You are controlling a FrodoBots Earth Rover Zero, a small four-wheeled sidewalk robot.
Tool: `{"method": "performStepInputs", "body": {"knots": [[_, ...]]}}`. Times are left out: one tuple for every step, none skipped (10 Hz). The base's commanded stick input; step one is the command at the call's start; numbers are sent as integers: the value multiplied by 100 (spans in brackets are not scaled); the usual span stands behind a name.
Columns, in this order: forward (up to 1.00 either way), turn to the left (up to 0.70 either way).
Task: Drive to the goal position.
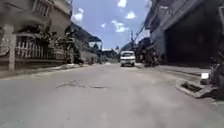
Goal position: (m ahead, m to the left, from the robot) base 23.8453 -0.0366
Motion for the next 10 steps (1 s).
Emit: {"method": "performStepInputs", "body": {"knots": [[100,-39],[100,-40],[100,-34],[100,-8],[100,0],[100,0],[100,0],[100,0],[100,0],[100,0]]}}
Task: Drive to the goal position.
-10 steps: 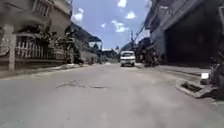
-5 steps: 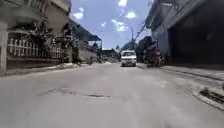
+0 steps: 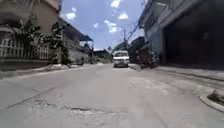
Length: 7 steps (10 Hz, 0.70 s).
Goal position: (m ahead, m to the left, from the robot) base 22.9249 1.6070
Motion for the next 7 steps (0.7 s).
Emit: {"method": "performStepInputs", "body": {"knots": [[100,0],[100,0],[100,0],[100,0],[100,0],[100,0],[100,0]]}}
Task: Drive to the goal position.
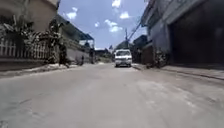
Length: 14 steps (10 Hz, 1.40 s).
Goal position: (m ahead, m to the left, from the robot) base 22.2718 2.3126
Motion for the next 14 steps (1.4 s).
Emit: {"method": "performStepInputs", "body": {"knots": [[100,0],[100,0],[100,0],[100,0],[100,0],[100,0],[100,0],[100,0],[100,0],[100,0],[100,0],[100,0],[100,0],[100,0]]}}
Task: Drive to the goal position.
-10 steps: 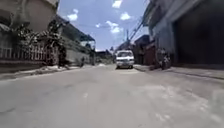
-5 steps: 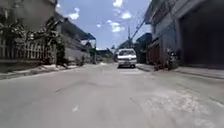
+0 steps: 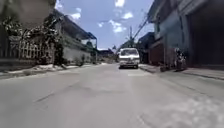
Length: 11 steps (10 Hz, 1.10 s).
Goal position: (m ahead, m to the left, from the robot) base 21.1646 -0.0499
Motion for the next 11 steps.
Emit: {"method": "performStepInputs", "body": {"knots": [[100,0],[100,0],[100,0],[100,0],[100,0],[100,0],[100,0],[100,0],[100,0],[100,0],[100,0]]}}
